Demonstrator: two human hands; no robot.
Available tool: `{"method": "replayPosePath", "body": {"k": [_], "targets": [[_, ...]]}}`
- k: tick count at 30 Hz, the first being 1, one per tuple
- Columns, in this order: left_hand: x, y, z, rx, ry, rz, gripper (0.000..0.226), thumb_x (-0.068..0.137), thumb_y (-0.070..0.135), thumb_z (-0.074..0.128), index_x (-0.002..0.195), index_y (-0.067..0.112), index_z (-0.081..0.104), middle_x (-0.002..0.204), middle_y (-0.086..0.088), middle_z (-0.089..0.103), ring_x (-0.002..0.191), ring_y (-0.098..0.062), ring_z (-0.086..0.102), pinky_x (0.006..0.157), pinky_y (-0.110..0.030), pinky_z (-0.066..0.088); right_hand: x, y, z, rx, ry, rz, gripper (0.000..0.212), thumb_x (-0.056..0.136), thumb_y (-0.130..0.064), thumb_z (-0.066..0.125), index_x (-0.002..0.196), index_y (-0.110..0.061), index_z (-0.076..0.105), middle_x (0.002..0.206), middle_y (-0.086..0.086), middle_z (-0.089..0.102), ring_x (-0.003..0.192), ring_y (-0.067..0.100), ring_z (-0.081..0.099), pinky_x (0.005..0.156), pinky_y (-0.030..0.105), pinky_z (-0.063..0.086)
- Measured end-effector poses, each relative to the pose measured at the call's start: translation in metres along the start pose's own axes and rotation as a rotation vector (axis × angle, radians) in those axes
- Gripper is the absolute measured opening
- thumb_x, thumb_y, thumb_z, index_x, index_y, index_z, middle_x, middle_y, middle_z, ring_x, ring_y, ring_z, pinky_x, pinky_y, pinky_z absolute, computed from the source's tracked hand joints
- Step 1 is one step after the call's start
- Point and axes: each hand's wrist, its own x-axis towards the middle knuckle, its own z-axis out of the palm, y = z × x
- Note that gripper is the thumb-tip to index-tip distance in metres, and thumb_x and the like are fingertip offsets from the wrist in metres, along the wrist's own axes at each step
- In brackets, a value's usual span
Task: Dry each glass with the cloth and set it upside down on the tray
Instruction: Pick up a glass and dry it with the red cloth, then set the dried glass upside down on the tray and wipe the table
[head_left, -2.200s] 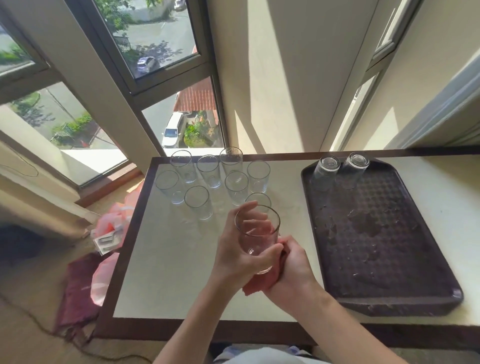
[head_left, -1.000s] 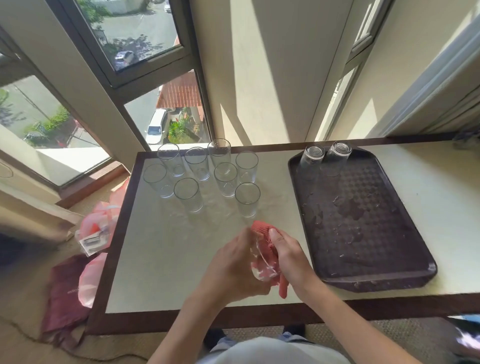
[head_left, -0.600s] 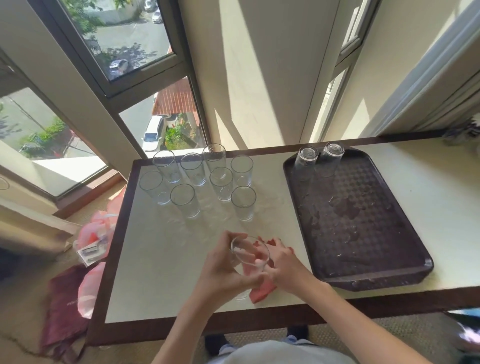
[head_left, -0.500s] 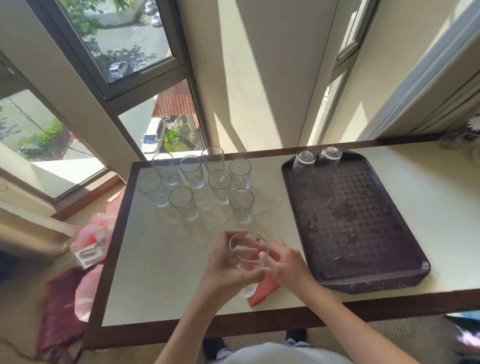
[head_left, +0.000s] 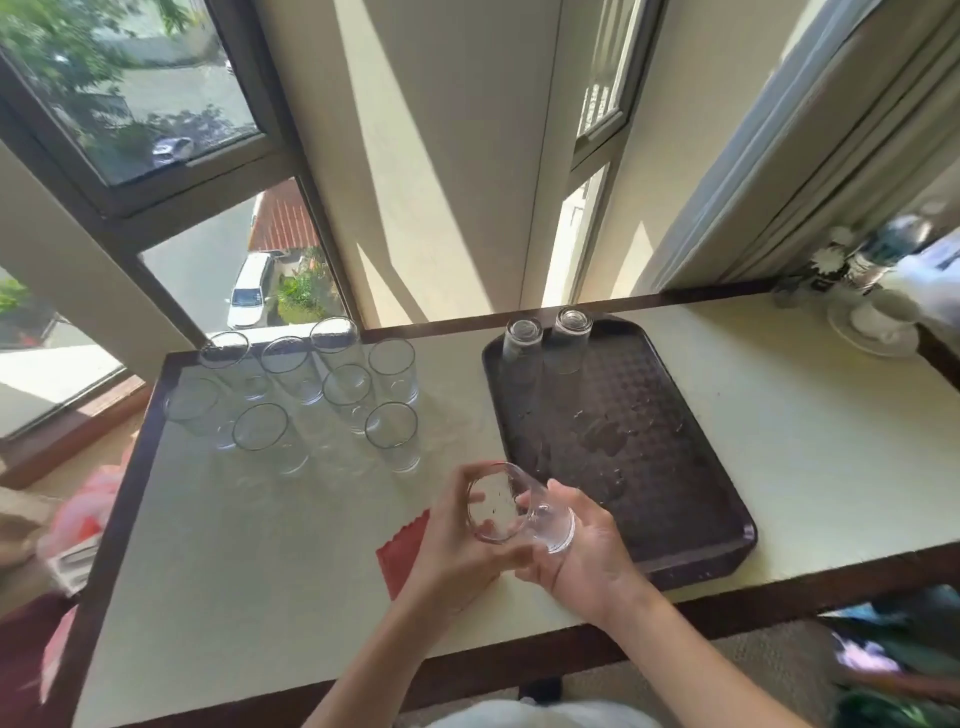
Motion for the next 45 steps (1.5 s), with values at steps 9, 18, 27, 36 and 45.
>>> {"method": "replayPosePath", "body": {"k": [9,18,27,36,45], "targets": [[0.051,-0.018,0.045,0.264,-0.034,-0.18,0.066,0.067,0.035,0.089,0.12,0.037,0.049,0.124,0.017,0.05,0.117,-0.007,0.049,0.101,-0.045,0.05,-0.005,-0.073,-0.056,-0.216,0.231,-0.112,0.053,0.065,-0.034,0.083,0.104,-0.01,0.058,0.088,0.013,0.059,0.051,0.017,0.045,0.047,0.028,0.046],[0.054,-0.072,0.05,1.044,-0.092,-0.395,0.066,0.095,0.035,0.047,0.153,0.026,0.018,0.167,-0.004,-0.002,0.153,-0.03,0.004,0.119,-0.047,0.02,0.043,-0.171,-0.088,-0.808,0.652,-0.44,0.045,0.069,-0.016,0.087,0.103,-0.013,0.058,0.097,0.005,0.064,0.071,0.017,0.06,0.041,0.022,0.043],[0.062,-0.076,0.048,1.306,-0.187,-0.375,0.068,0.091,0.04,0.049,0.152,0.027,0.025,0.168,-0.003,0.002,0.152,-0.023,0.014,0.12,-0.044,0.016,0.124,-0.236,-0.084,-1.336,0.895,-0.599,0.058,0.074,-0.032,0.083,0.12,-0.015,0.053,0.124,0.014,0.049,0.101,0.035,0.061,0.084,0.039,0.054],[0.063,-0.077,0.051,1.303,-0.134,-0.363,0.053,0.091,0.036,0.04,0.143,0.028,0.036,0.168,0.0,0.007,0.15,-0.022,0.018,0.117,-0.043,0.022,0.163,-0.252,-0.085,-1.372,0.936,-0.51,0.058,0.079,-0.022,0.081,0.125,-0.013,0.047,0.131,0.017,0.041,0.105,0.038,0.059,0.079,0.034,0.05],[0.058,-0.076,0.048,1.257,-0.159,-0.353,0.058,0.092,0.038,0.044,0.148,0.027,0.031,0.168,-0.001,0.002,0.152,-0.023,0.013,0.119,-0.046,0.02,0.124,-0.198,-0.071,-0.809,1.088,-0.368,0.075,0.08,-0.016,0.073,0.139,-0.009,0.027,0.143,0.02,0.033,0.122,0.038,0.046,0.083,0.035,0.037]]}}
